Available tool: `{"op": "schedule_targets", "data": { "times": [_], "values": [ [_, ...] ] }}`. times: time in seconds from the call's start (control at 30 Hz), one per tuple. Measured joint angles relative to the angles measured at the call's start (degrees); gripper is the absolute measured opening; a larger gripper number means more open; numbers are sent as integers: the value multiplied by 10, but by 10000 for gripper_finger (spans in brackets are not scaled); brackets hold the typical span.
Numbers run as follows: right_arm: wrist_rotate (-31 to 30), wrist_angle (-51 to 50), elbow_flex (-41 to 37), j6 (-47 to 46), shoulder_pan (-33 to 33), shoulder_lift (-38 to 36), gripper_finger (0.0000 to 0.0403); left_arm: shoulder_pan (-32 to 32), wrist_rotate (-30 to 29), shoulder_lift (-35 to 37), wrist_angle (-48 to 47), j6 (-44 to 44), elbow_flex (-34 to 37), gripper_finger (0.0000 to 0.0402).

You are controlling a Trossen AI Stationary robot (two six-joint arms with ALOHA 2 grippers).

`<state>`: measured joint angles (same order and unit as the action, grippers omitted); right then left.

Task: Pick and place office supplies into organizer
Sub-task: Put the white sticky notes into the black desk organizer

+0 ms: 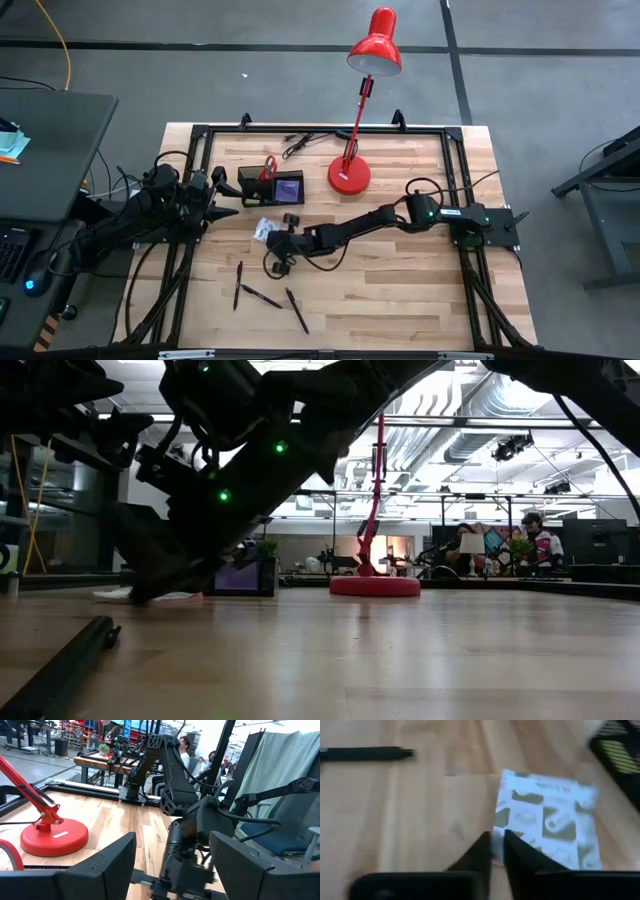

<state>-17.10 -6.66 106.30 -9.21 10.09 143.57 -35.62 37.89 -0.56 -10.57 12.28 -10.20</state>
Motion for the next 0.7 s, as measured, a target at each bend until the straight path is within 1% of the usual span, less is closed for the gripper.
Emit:
{"op": "schedule_targets", "data": {
  "times": [0.03,0.13,0.3,0.43,0.6,0.7],
  "values": [
    [-10,-7,0,-6,0,0,13,0,0,0,0,0,0,239],
    [-50,-11,-1,-22,5,1,19,0,0,0,0,0,0,239],
    [-104,-23,-4,-9,26,-10,5,0,0,0,0,0,0,239],
    [-129,-51,-6,-13,43,-33,1,0,0,0,0,0,0,239],
    [-189,-85,-4,-24,61,-64,0,0,0,0,0,0,0,239],
    [-203,-105,-5,-26,61,-76,0,0,0,0,0,0,0,239]
  ]
}}
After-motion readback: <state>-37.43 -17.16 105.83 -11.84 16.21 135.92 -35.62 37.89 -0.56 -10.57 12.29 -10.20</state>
